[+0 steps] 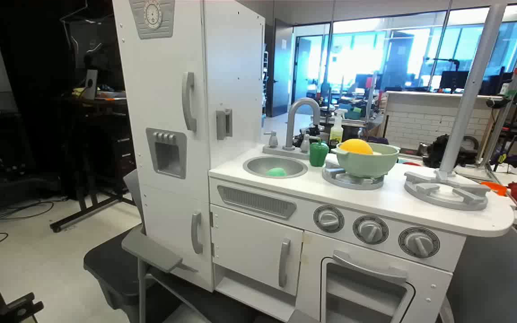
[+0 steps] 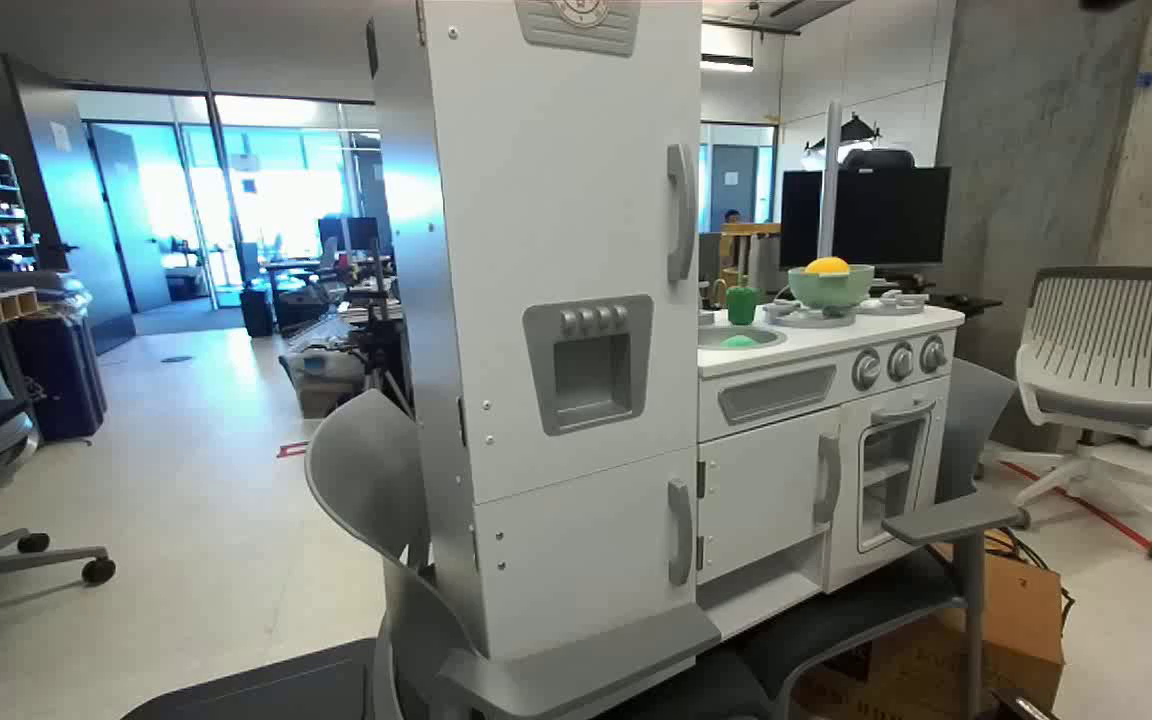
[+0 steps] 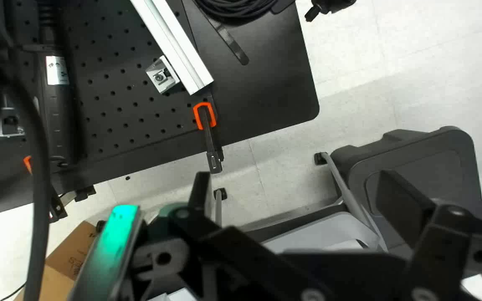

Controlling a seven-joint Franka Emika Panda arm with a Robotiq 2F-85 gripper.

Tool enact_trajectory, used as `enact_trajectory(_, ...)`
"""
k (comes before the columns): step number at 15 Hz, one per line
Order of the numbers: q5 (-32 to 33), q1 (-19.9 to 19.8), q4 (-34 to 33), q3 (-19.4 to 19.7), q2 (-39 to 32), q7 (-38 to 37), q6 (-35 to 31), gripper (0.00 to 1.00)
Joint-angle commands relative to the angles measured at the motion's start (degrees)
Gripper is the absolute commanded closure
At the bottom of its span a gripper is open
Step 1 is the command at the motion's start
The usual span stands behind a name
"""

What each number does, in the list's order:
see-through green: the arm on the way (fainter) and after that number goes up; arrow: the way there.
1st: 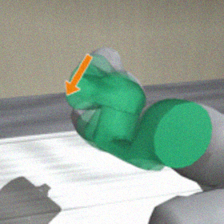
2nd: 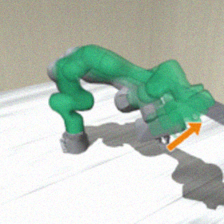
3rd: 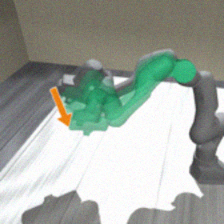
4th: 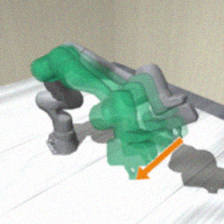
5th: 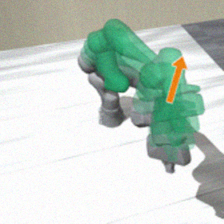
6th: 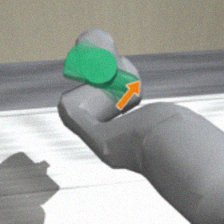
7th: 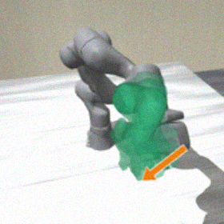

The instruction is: Put the green and orange sponges inside the top part of the fridge then close it

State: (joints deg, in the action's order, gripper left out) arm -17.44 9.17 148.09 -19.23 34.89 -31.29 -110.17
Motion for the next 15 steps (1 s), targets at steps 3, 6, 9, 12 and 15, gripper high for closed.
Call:
enact_trajectory(3, 0.18, 0.26, -0.06, 0.27, -0.05, -0.12, 0.05, 0.00)
enact_trajectory(6, 0.18, 0.26, -0.06, 0.27, -0.05, -0.12, 0.05, 0.00)
enact_trajectory(9, 2.15, -0.19, -0.79, 0.00, -1.11, 0.99, -0.33, 0.00)
enact_trajectory(12, 5.84, -1.54, -2.75, 0.39, -3.11, 2.02, -0.53, 0.00)
enact_trajectory(15, 10.19, -3.14, -5.51, 1.61, -5.37, 4.00, -0.42, 0.00)
